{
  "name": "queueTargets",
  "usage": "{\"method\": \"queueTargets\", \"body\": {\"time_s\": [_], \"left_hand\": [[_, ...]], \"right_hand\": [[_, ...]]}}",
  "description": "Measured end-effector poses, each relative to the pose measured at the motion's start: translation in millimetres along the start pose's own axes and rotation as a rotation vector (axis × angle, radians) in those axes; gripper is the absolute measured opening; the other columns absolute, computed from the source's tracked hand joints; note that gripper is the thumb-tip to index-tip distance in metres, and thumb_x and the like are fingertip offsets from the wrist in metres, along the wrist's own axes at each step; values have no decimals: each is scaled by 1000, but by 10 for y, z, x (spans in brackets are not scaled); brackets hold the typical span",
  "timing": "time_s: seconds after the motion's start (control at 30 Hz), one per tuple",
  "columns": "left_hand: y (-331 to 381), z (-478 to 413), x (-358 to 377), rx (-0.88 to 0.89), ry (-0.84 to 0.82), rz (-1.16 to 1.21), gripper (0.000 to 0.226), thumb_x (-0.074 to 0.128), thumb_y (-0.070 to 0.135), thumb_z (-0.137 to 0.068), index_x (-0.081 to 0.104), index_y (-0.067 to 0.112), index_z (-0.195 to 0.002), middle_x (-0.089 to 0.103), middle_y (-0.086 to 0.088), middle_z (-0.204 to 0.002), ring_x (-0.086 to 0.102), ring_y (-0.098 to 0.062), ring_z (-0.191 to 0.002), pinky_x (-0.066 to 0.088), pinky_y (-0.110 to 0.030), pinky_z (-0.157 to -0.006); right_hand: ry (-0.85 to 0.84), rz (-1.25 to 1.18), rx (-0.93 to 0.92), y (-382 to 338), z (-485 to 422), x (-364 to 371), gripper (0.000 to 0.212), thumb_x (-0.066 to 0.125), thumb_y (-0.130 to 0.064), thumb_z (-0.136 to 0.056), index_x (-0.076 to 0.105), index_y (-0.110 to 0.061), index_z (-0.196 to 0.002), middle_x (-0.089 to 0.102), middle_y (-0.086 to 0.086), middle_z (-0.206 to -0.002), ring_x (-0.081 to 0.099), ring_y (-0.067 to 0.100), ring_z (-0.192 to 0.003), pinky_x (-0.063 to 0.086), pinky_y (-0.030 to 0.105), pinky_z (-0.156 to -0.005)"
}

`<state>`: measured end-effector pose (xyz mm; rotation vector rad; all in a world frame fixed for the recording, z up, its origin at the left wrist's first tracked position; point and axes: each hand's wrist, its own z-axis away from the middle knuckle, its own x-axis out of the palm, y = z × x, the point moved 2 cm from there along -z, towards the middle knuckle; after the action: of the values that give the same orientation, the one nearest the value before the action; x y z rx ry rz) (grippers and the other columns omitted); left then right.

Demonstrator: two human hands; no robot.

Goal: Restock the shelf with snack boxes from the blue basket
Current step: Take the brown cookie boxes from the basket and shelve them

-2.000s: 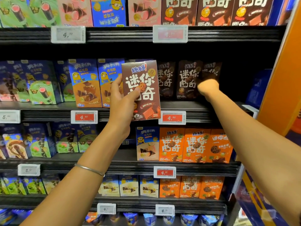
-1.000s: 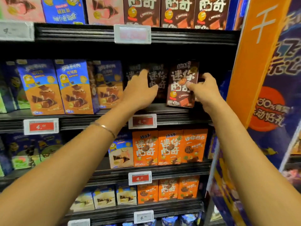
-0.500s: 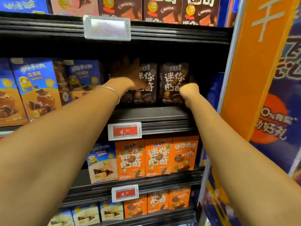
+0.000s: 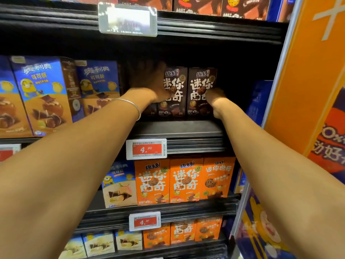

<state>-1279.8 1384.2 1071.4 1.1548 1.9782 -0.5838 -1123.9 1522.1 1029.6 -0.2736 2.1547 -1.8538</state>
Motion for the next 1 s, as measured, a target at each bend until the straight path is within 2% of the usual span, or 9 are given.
{"method": "queueTargets", "body": {"time_s": [0.1, 0.37, 0.43, 0.5, 0.57, 0.63, 0.7, 0.83, 1.0], "left_hand": [[5, 15, 47, -2, 39, -24, 98, 74, 64, -85, 27, 26, -161, 22, -18, -168, 19, -46, -155, 14, -66, -126], [27, 123, -92, -12, 90, 80, 112, 65, 69, -91, -2, 26, -169, 0, -18, -176, -4, -44, -162, -6, -60, -129], [99, 179, -236, -75, 129, 208, 101, 62, 65, -95, 7, 25, -169, 7, -15, -176, 4, -40, -163, 1, -56, -131], [171, 301, -378, -176, 108, 447, 87, 61, 59, -99, 20, 25, -167, 27, -12, -172, 24, -36, -158, 21, -47, -129], [204, 540, -516, -237, 84, 699, 70, 60, 50, -102, 35, 23, -162, 57, -5, -146, 55, -23, -135, 43, -28, -109], [177, 898, -718, -199, 138, 855, 61, 61, 43, -103, 45, 19, -157, 64, 3, -133, 61, -12, -123, 49, -26, -106], [97, 1292, -894, -144, 189, 967, 50, 62, 38, -105, 55, 15, -148, 63, 3, -137, 59, -9, -128, 49, -34, -113], [-182, 2257, -1014, -238, 185, 1309, 35, 57, 30, -108, 58, 22, -142, 67, 1, -139, 65, -10, -128, 57, -30, -97], [-766, 3901, -501, -475, 120, 1561, 31, 53, 35, -101, 65, 23, -127, 77, -7, -125, 74, -22, -116, 63, -32, -84]], "right_hand": [[-9, 10, -9, -5, 4, 16, 15, 41, -29, -109, 55, -23, -109, 60, -6, -75, 60, 7, -60, 41, 13, -35], [40, -92, 30, -50, 95, -12, 25, 41, -30, -108, 62, -17, -114, 69, 2, -96, 63, 12, -68, 50, 24, -54], [81, -168, 22, -144, 210, -81, 23, 40, -29, -108, 60, -19, -105, 68, 1, -97, 62, 11, -69, 46, 21, -49], [107, -264, -38, -230, 392, -138, 24, 41, -21, -106, 59, -13, -120, 64, 2, -106, 59, 10, -77, 42, 21, -53], [160, -379, -92, -261, 651, -200, 26, 41, -17, -102, 55, -11, -124, 62, 3, -109, 58, 11, -80, 42, 23, -59], [173, -410, -159, -259, 986, -228, 17, 48, -17, -97, 58, -13, -111, 65, 1, -97, 63, 10, -78, 48, 21, -54], [112, -442, -191, -243, 1357, -214, 13, 53, -19, -96, 64, -17, -102, 66, -7, -86, 65, 0, -72, 50, 18, -53], [-156, -526, -171, -65, 2096, -89, 35, 52, -25, -100, 61, -18, -134, 71, -7, -121, 66, 6, -114, 52, 30, -98], [-450, -593, -15, 625, 3168, 353, 30, 44, -28, -103, 63, -15, -122, 73, 5, -124, 69, 19, -116, 50, 35, -101]]}}
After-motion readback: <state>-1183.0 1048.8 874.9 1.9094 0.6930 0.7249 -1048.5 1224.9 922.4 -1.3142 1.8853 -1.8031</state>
